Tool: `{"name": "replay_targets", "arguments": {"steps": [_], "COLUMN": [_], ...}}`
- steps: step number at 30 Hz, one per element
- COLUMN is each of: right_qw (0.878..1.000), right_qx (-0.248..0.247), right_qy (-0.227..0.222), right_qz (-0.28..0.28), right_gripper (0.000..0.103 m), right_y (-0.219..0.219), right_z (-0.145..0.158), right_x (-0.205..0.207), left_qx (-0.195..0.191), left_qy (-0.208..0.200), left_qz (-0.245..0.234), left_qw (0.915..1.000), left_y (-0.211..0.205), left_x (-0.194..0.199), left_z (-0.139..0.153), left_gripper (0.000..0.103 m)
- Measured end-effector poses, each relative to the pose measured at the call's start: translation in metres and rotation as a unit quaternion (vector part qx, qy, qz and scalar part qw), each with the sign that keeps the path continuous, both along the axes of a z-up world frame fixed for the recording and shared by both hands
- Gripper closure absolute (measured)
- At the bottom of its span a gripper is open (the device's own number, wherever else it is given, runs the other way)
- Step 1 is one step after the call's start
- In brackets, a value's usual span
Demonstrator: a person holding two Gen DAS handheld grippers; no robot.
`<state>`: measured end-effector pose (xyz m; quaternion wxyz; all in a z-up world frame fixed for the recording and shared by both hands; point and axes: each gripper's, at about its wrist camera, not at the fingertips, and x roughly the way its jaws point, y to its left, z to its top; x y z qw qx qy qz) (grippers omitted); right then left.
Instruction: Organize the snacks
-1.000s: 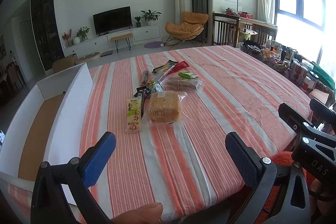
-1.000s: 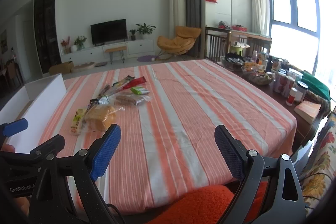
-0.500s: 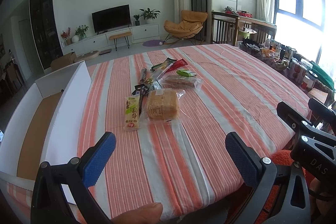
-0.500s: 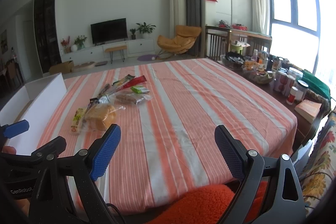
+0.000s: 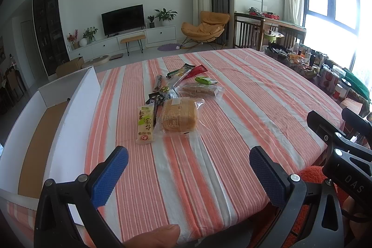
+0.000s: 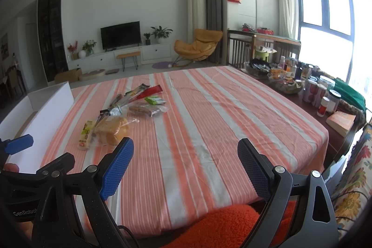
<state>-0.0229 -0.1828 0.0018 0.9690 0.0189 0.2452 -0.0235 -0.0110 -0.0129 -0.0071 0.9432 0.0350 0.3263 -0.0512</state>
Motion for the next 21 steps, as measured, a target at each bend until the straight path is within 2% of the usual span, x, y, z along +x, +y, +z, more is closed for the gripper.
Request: {"name": "replay_targets", "arguments": {"steps": [13,21], "right_qw": [1.0,1.0], "right_qx": [-0.001,-0.002], "right_qy": [0.004,0.0], "right_qz": [0.0,0.001], "right_gripper": [0.01,0.01], "right_y": [0.003,0.001], "right_z": [0.0,-0.002], "right_x": [0.001,-0.004], "left_qx": [-0.011,-0.019], "left_qy": [0.011,0.05], "left_qz": [0.006,0.029], "left_qw": [0.9999,0.9982], "left_y": [0.006,0.026], "left_x": [-0.001,0.007], "left_z": [-0.004,-0.021], "left_gripper": [0.0,0.0]}}
